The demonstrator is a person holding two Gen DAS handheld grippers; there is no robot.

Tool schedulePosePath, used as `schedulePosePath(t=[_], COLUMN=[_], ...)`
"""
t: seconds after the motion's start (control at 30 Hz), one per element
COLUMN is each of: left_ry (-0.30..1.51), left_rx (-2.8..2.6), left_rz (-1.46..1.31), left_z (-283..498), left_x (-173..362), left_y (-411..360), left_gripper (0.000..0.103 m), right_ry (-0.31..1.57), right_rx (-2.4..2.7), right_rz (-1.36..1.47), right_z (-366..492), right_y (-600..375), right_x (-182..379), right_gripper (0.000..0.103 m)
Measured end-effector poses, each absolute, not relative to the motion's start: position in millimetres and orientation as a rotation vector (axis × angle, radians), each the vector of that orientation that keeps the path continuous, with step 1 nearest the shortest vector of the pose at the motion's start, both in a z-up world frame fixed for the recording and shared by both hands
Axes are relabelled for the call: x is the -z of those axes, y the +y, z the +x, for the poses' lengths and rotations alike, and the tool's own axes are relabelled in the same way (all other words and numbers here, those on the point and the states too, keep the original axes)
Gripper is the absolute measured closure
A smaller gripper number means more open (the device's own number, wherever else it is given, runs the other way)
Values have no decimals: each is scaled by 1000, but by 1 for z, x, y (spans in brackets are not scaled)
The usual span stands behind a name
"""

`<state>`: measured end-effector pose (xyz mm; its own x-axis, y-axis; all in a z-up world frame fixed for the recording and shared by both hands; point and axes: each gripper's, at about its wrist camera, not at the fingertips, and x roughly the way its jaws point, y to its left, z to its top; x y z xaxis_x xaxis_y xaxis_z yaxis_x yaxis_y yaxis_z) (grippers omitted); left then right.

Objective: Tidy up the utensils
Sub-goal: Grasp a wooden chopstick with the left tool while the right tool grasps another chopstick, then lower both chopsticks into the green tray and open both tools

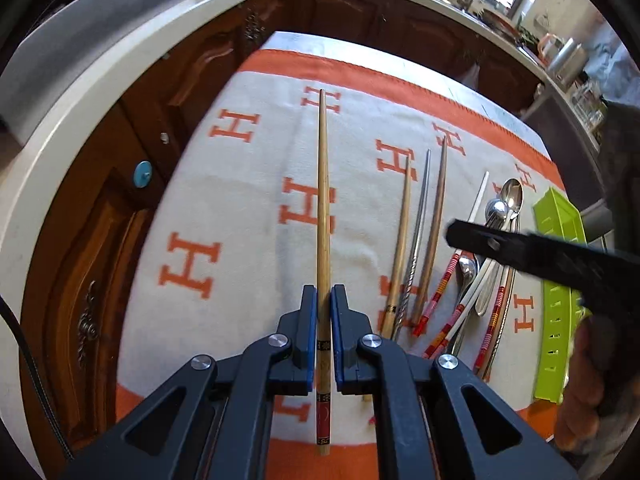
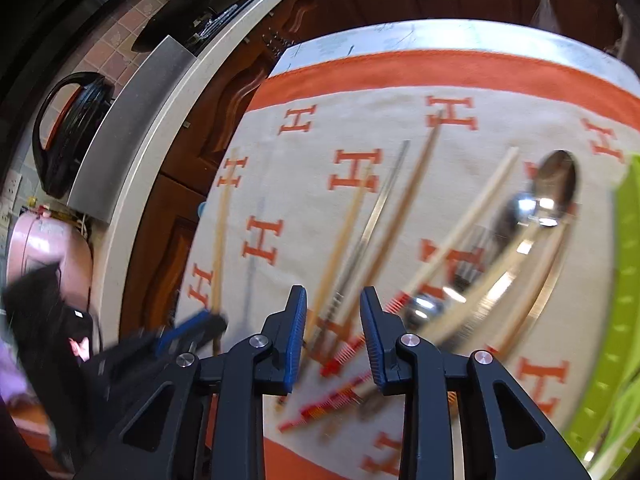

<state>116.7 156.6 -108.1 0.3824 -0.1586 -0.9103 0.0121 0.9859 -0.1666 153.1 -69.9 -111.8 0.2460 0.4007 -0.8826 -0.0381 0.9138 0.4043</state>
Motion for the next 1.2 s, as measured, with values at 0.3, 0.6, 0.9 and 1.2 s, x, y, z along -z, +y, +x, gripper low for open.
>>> schedulePosePath(t=[0.3, 0.6, 0.9, 1.2], left_ry=[1172, 1169, 1151, 1148], left_rx=[120, 131, 117, 158], left_rz=[-237, -282, -275, -233], left_z=[95, 94, 85, 74], left_x=[107, 111, 102, 89], left_y=[200, 212, 210, 183], left_gripper=[99, 98, 98, 98], right_ry=[1383, 1376, 1275, 1299], right_rx=[-234, -130, -124, -280], right_rz=[352, 116, -64, 297], right_z=[183, 176, 153, 137], right_y=[-47, -8, 20, -39], right_x=[147, 154, 157, 126], right_gripper=[81, 82, 97, 97])
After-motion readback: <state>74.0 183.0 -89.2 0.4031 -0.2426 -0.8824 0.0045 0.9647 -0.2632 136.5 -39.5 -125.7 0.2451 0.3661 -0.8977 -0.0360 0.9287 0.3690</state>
